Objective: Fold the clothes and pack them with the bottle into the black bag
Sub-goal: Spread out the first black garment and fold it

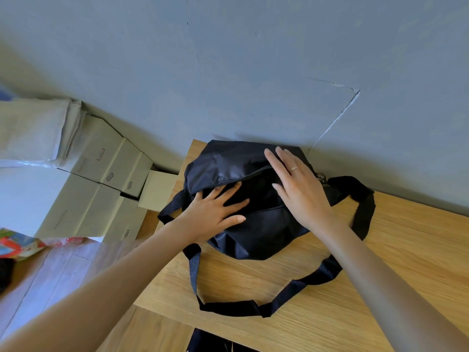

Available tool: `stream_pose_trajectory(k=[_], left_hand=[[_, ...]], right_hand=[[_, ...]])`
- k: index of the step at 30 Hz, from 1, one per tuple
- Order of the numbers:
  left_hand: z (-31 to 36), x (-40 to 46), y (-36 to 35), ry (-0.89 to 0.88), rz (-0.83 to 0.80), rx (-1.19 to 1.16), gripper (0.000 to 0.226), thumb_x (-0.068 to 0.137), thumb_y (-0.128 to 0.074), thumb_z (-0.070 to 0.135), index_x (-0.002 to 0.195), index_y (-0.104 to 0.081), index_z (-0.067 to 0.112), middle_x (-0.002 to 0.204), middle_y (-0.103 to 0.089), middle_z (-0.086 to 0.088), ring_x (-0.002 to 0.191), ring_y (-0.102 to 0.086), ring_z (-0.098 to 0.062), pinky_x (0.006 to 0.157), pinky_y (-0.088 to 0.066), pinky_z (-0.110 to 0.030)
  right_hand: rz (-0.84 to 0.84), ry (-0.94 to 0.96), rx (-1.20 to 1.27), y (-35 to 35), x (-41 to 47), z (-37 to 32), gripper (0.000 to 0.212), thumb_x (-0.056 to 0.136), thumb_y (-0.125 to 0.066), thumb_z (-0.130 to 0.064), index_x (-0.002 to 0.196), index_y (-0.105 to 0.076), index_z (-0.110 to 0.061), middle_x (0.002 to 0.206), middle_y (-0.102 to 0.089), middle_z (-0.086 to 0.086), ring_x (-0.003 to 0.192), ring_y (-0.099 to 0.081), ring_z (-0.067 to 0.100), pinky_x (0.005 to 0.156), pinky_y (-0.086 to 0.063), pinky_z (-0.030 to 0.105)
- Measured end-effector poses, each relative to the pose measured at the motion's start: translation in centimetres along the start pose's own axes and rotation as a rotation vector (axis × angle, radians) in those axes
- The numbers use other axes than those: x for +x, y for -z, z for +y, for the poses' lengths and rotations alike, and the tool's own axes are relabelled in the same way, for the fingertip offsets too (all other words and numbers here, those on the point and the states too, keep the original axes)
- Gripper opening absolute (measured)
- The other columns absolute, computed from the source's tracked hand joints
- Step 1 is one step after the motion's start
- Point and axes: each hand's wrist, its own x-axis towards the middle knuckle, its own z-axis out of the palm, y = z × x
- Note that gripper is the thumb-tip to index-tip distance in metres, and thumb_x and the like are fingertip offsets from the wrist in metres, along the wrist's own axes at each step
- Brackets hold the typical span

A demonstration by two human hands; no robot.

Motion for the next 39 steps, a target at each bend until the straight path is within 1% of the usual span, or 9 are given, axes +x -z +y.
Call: stream_pose_trajectory(k=[3,7,11,15,19,24,27,36,39], left_hand=[[0.0,0.9,0.7,0.012,-0.056,-0.067,0.062,0.084,0.001,0.061,0.145,-0.002,0.047,0.157,0.014,0.008,0.143,0.017,-0.015,0.114,-0.009,-0.048],[-0.9,0.5,1.3,-0.076,-0.034,-0.062,0.064,0.086,-0.004,0.061,0.146,-0.017,0.044,0.158,0.006,0.009,0.143,0.016,-0.011,0.116,-0.005,-0.044],[-2.4,-1.2,0.7,-0.174,0.109,-0.076,0.075,0.086,-0.002,0.069,0.135,-0.047,0.032,0.157,-0.016,0.002,0.143,0.008,-0.009,0.116,-0.010,-0.038],[-2.9,-2.2,0.2,-0.184,0.192,-0.079,0.063,0.088,-0.017,0.070,0.118,-0.057,0.031,0.157,-0.013,-0.006,0.143,-0.005,-0.027,0.112,-0.019,-0.045],[-3.0,-2.3,0.5,-0.176,0.207,-0.050,0.061,0.089,-0.018,0.070,0.128,-0.051,0.037,0.157,-0.007,-0.006,0.141,-0.008,-0.029,0.111,-0.023,-0.047],[-2.5,-3.2,1.3,-0.257,0.321,-0.022,0.059,0.091,-0.033,0.059,0.143,-0.035,0.031,0.155,-0.021,-0.006,0.143,-0.009,-0.017,0.111,-0.018,-0.041],[-1.4,-3.8,2.4,-0.298,0.357,0.032,0.060,0.090,-0.035,0.056,0.144,-0.034,0.029,0.154,-0.026,-0.005,0.143,-0.012,-0.016,0.110,-0.019,-0.042],[3.7,-1.9,5.0,-0.350,0.260,0.159,0.061,0.094,-0.025,0.061,0.149,-0.018,0.035,0.156,-0.019,-0.001,0.145,-0.007,-0.021,0.112,-0.021,-0.052],[7.2,-0.4,5.9,-0.359,0.218,0.189,0.061,0.094,-0.016,0.063,0.148,-0.018,0.035,0.155,-0.024,-0.002,0.144,-0.010,-0.020,0.110,-0.022,-0.052]], right_hand=[[0.044,0.073,-0.040,0.4,-1.6,-1.0,0.066,0.085,-0.061,-0.012,0.146,-0.035,-0.014,0.149,-0.032,0.019,0.140,-0.029,0.031,0.114,-0.028,0.046],[0.095,0.231,-0.047,0.0,-4.0,-2.2,0.027,0.093,-0.054,-0.020,0.114,-0.065,-0.009,0.131,-0.055,0.013,0.129,-0.043,0.027,0.109,-0.035,0.041],[-0.214,0.203,-0.033,-0.8,-4.2,-2.9,0.057,0.100,-0.018,-0.050,0.126,-0.060,-0.020,0.128,-0.060,0.002,0.124,-0.051,0.023,0.104,-0.042,0.039],[-0.514,0.137,-0.041,-1.0,-2.2,-4.4,0.086,0.080,0.014,-0.068,0.144,-0.033,-0.035,0.156,-0.023,-0.005,0.146,-0.014,0.025,0.115,-0.015,0.049],[-0.587,0.085,-0.036,-0.8,-1.4,-4.9,0.087,0.072,0.014,-0.068,0.146,-0.023,-0.040,0.159,-0.005,-0.008,0.147,0.002,0.022,0.115,-0.007,0.052],[-0.456,0.100,-0.053,0.5,-2.8,-4.6,0.073,0.090,0.002,-0.065,0.146,-0.031,-0.031,0.155,-0.026,0.001,0.144,-0.022,0.024,0.114,-0.023,0.050],[-0.388,0.091,-0.067,1.7,-4.2,-4.3,0.064,0.094,-0.014,-0.061,0.148,-0.026,-0.030,0.156,-0.023,0.002,0.145,-0.018,0.022,0.116,-0.019,0.046],[-0.358,-0.157,-0.104,7.2,-10.7,-1.0,0.063,0.094,-0.012,-0.060,0.146,-0.029,-0.029,0.153,-0.031,0.003,0.142,-0.025,0.023,0.113,-0.026,0.047],[-0.372,-0.237,-0.079,8.9,-13.6,1.3,0.066,0.094,-0.005,-0.061,0.147,-0.027,-0.029,0.154,-0.026,0.004,0.144,-0.019,0.023,0.115,-0.017,0.045]])
